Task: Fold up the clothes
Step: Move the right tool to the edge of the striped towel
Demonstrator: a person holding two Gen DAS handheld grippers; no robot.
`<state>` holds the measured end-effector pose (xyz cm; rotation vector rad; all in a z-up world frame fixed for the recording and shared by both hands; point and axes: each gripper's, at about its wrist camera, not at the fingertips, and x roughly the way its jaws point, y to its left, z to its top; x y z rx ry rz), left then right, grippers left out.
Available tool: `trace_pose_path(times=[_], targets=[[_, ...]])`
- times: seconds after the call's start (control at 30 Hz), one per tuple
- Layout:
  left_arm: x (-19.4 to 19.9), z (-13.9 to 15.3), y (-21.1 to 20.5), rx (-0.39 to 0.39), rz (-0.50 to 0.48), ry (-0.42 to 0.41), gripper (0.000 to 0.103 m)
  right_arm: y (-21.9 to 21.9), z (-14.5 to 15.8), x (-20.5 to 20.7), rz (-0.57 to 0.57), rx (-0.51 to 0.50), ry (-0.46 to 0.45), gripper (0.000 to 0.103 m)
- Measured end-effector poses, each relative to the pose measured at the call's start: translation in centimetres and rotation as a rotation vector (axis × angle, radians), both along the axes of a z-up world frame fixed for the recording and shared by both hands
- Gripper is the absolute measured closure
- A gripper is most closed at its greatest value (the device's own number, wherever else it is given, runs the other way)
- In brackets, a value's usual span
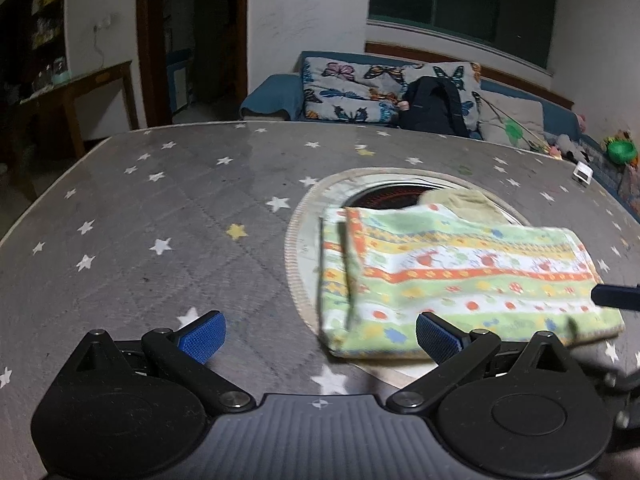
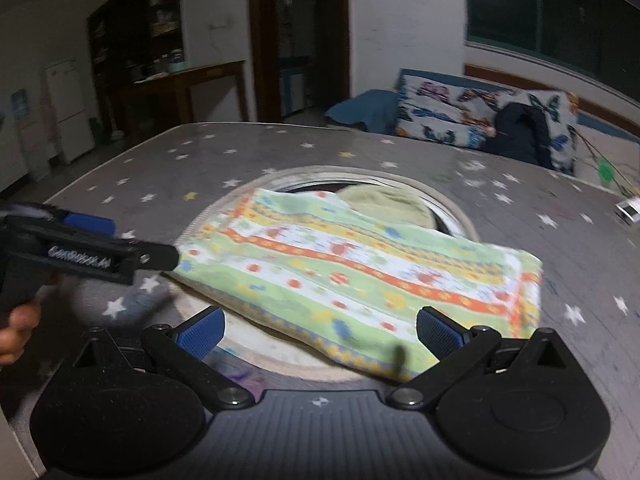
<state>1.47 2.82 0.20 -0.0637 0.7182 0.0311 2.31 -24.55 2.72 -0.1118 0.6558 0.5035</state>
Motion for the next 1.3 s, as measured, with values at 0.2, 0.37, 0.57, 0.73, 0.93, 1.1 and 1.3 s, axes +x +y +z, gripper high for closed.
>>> trace_pose_path(times=[0.2, 0.37, 0.57, 0.73, 0.93, 1.1, 1.3], targets=[[1.1, 0.8, 2.8, -0.033, 0.039, 0.008, 0.000, 2.3, -0.2, 1.5, 0.029, -0.043, -0.003, 0.007], [1.8, 0.9, 3.9, -0.031, 0.046, 0.006, 0.000, 6.6, -0.3, 0.1, 0.087, -0.098, -0.043, 0.009], [2.5, 0.7, 4.5, -0.059, 0.038, 0.020, 0.001, 13.4, -0.6, 1.6, 0.221, -0.166, 0.002, 0.016], [2.5, 0.8, 4.3, -0.068, 0.007, 0.031, 0.000, 14.2, -1.4, 1.7, 0.308, -0.216, 0.025, 0.027], [3.1, 0.6, 4.5, -0.121, -0.006, 0.054, 0.000, 13.1, -2.1, 3.2, 0.304, -0.178, 0.045, 0.060], [3.7, 0.6, 5.1, -0.206, 0.008, 0.080, 0.000, 11.4, -0.7, 3.3, 0.274, -0.034, 0.090, 0.083], [4.9, 0.4, 5.5, -0.350, -0.010, 0.123, 0.000, 9.1, 0.7, 3.3, 0.218, 0.124, 0.111, 0.086]])
